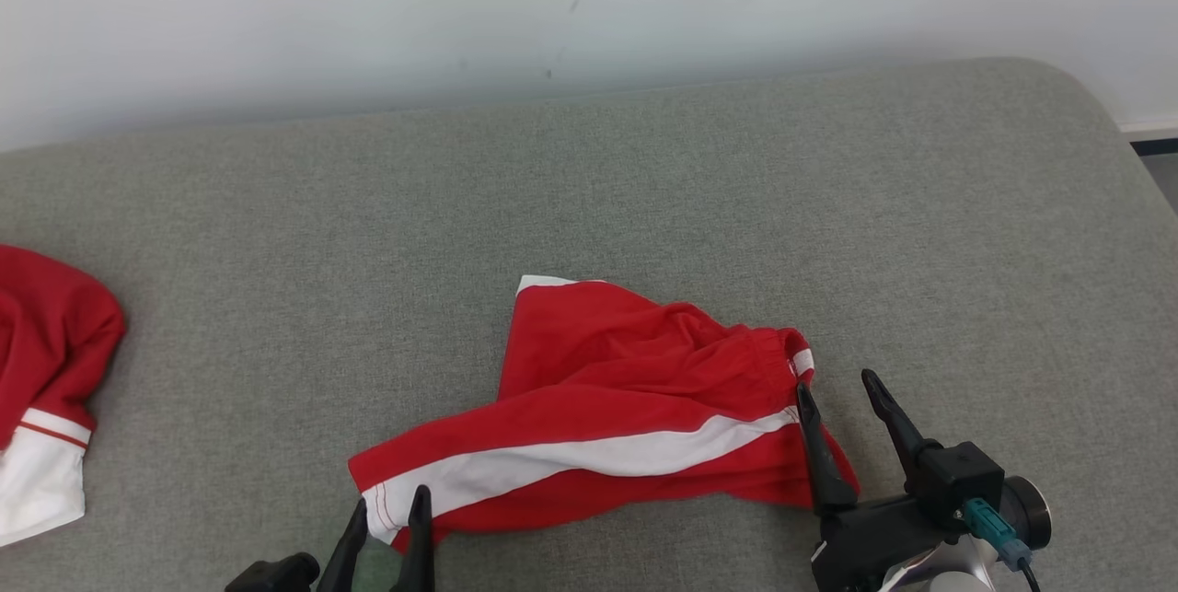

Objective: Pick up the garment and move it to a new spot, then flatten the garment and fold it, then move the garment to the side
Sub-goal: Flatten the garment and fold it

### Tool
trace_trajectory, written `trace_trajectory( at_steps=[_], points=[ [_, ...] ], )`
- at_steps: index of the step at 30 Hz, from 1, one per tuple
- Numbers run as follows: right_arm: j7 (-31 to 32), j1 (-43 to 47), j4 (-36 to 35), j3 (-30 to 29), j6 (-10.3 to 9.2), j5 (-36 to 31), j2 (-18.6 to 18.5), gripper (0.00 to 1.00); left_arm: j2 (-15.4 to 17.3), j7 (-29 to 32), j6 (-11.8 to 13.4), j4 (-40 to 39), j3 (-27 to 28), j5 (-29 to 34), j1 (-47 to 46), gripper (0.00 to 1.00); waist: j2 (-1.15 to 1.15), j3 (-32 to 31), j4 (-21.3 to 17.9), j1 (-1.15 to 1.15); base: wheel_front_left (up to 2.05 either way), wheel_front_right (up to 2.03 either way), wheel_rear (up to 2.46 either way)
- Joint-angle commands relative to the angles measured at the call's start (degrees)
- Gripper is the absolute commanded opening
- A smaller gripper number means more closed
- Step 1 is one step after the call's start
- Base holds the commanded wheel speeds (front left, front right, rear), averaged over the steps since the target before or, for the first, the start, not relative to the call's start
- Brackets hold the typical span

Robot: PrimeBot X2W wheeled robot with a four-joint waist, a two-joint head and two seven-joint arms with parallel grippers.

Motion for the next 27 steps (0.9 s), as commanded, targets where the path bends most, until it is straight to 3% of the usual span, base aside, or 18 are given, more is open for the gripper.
trace_trajectory(
  at_steps=[1,4,7,9,12,14,16,18,27],
  points=[
    [0.0,-0.5,0.0,0.1,-0.12,0.2,0.1,1.0,0.1,-0.2,-0.1,-0.6,0.1,0.6,-0.7,1.0,0.0,0.1,0.0,0.0,0.0,0.0,0.0],
    [0.0,-0.7,0.1,0.0,-0.12,0.5,0.1,1.0,0.0,-0.2,-0.1,-0.9,0.1,0.6,-0.6,0.98,0.0,0.3,-0.1,0.0,0.0,0.0,0.0],
    [0.0,-0.7,0.1,-0.1,-0.13,0.6,0.2,1.0,0.1,-0.2,-0.1,-1.0,0.0,0.4,-0.4,0.58,0.0,0.4,-0.1,0.0,0.0,0.0,0.0],
    [0.0,-0.8,0.0,-0.2,-0.13,0.8,0.2,1.0,0.1,-0.2,-0.1,-0.9,-0.1,0.3,-0.4,0.62,0.0,0.5,0.0,0.0,0.0,0.0,0.0],
    [0.0,-0.8,0.0,-0.2,-0.13,0.9,0.2,1.0,0.1,-0.2,-0.1,-0.7,0.0,0.1,-0.5,0.45,0.0,0.7,0.1,0.0,0.0,0.0,0.0],
    [0.0,-0.8,0.0,-0.3,-0.13,0.9,0.2,1.0,0.0,-0.2,-0.1,-0.7,0.0,0.2,-0.5,0.42,0.0,0.7,0.1,0.0,0.0,0.0,0.0],
    [0.0,-0.9,0.0,-0.3,-0.13,1.0,0.2,1.0,0.1,-0.2,-0.1,-0.9,0.2,0.4,-0.8,0.16,0.0,0.8,0.2,0.0,0.0,0.0,0.0],
    [0.0,-0.9,0.0,-0.4,-0.13,1.0,0.2,1.0,0.1,-0.2,-0.1,-1.2,0.4,0.8,-0.9,0.0,0.0,0.8,0.3,0.0,0.0,0.0,0.0],
    [0.0,0.1,0.1,1.2,-0.13,1.8,0.2,1.0,0.0,-0.2,0.0,-2.5,1.6,3.2,0.3,0.0,0.0,0.0,1.1,0.0,0.0,0.0,0.0]
  ],
)
